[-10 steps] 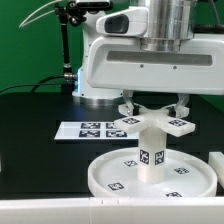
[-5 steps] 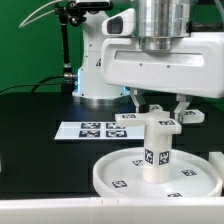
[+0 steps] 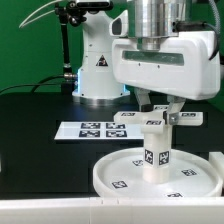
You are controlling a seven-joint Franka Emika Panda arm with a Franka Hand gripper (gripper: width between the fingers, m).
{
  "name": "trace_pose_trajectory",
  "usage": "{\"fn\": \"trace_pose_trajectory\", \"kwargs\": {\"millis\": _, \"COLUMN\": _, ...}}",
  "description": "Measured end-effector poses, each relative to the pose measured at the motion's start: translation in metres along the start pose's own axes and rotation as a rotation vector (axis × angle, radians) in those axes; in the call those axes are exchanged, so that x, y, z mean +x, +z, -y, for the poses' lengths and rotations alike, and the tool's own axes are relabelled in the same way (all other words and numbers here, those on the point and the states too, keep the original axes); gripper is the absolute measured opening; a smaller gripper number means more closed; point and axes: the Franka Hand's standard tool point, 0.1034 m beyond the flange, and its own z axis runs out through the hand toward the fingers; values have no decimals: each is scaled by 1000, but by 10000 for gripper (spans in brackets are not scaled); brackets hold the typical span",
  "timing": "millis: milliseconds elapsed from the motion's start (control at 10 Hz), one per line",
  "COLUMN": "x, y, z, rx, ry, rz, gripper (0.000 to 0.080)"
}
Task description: Assemble round table
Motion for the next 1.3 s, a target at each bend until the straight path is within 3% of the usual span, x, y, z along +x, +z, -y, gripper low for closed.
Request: {"fn": "trace_pose_trajectory", "kwargs": {"millis": 1300, "x": 0, "y": 1, "z": 1, "rx": 27, "ry": 954, "rz": 63, "gripper": 443}}
